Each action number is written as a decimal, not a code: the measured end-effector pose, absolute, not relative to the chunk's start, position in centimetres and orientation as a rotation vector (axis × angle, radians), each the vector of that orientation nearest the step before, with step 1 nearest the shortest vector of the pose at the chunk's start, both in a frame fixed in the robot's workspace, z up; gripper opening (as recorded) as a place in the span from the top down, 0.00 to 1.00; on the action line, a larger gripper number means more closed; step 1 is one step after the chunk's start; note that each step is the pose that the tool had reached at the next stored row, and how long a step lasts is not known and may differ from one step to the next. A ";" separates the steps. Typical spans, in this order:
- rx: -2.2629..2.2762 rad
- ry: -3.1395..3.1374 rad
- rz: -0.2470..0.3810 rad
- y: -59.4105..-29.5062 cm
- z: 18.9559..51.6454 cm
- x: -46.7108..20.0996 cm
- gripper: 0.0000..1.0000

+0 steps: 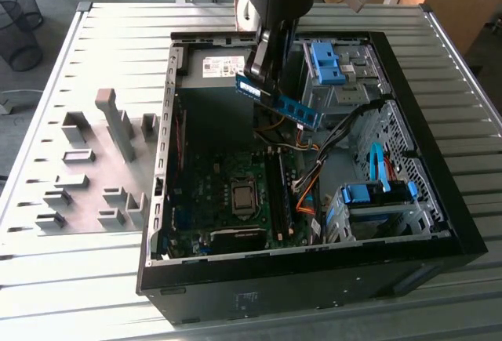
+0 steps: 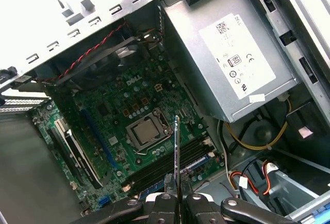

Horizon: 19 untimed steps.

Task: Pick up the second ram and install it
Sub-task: 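Insert the second ram into the second slot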

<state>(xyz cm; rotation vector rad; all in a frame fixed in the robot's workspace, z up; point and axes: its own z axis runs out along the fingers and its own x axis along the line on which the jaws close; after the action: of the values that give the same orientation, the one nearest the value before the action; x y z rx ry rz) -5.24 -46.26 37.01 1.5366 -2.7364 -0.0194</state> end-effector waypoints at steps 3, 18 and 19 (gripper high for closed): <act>1.536 -2.737 -0.019 -46.3 37.0 -5.2 0.86; 1.428 -2.795 -0.019 -46.3 37.0 -5.2 0.86; 1.418 -2.800 -0.019 -46.3 37.0 -5.2 0.86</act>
<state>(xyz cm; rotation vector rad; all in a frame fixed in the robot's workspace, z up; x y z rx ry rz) -5.24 -46.26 36.99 1.4182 -2.8000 -0.0194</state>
